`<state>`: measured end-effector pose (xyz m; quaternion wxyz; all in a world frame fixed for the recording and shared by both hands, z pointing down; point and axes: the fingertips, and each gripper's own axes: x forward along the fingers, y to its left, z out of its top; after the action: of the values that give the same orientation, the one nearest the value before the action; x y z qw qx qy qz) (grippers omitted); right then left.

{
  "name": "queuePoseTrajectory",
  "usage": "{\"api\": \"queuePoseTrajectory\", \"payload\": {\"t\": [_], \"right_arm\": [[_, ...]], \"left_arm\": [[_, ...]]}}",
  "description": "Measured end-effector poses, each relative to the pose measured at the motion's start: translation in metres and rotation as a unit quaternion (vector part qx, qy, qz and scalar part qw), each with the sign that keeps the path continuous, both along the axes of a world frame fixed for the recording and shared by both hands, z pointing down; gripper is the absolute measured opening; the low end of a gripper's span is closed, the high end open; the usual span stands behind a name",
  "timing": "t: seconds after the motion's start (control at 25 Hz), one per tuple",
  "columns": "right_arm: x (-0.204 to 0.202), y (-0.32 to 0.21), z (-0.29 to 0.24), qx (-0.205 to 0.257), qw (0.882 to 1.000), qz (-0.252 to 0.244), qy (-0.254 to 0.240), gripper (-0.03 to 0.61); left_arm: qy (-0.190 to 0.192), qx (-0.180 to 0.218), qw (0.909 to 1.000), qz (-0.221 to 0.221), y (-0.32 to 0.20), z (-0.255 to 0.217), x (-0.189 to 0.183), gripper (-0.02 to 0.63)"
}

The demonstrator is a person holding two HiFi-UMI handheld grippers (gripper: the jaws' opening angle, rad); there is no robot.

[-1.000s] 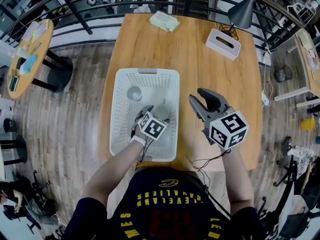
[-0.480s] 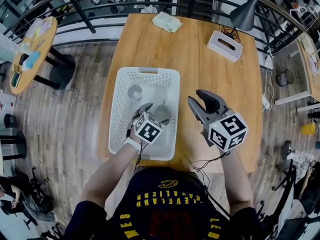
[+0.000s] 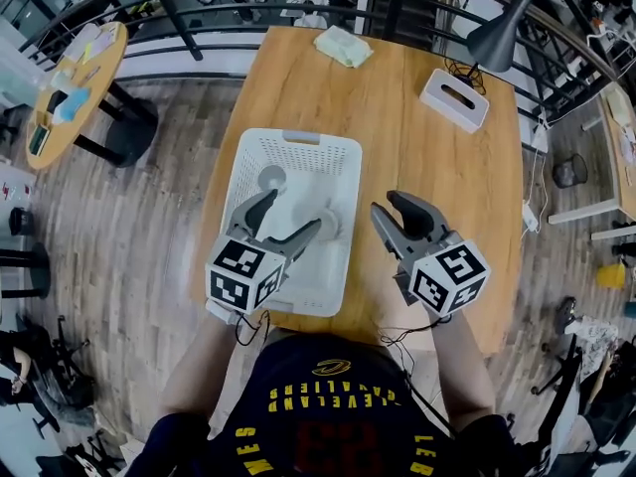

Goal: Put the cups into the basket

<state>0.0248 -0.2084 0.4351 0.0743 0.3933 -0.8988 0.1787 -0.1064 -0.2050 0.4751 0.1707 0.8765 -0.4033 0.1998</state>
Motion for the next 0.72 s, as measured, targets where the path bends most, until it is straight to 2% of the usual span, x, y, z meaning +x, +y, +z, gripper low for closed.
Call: {"api": "queuePoseTrajectory", "payload": {"t": [0.04, 0.12, 0.24, 0.28, 0.36, 0.44, 0.52, 0.72], "right_arm": [[-0.004, 0.004, -0.001, 0.001, 1.0, 0.0, -0.003, 0.144], [-0.013, 0.012, -0.004, 0.002, 1.0, 0.001, -0.01, 0.138], [-0.023, 0.025, -0.006, 0.007, 1.0, 0.004, -0.022, 0.124], [-0.025, 0.031, -0.006, 0.007, 1.0, 0.003, -0.027, 0.116], [-0.03, 0.043, -0.006, 0.004, 0.999, -0.008, -0.044, 0.093], [-0.039, 0.057, -0.009, 0.0, 0.997, -0.03, -0.071, 0.025], [-0.047, 0.07, -0.013, 0.003, 0.995, -0.052, -0.087, 0.014], [-0.045, 0.092, -0.015, 0.032, 0.995, -0.064, -0.073, 0.012]], "left_arm": [[0.015, 0.003, 0.9999, -0.003, 0.006, -0.007, 0.002, 0.367], [0.05, 0.01, 0.9987, -0.008, 0.019, -0.019, 0.005, 0.27], [0.111, 0.02, 0.9934, -0.016, 0.037, -0.038, 0.012, 0.078], [0.127, 0.022, 0.9915, -0.017, 0.043, -0.041, 0.016, 0.035], [0.144, 0.022, 0.9892, -0.017, 0.056, -0.043, 0.025, 0.012], [0.153, 0.024, 0.9878, -0.014, 0.068, -0.042, 0.032, 0.011], [0.162, 0.029, 0.9863, -0.014, 0.079, -0.044, 0.037, 0.011], [0.175, 0.032, 0.9835, -0.031, 0.101, -0.042, 0.051, 0.011]]}}
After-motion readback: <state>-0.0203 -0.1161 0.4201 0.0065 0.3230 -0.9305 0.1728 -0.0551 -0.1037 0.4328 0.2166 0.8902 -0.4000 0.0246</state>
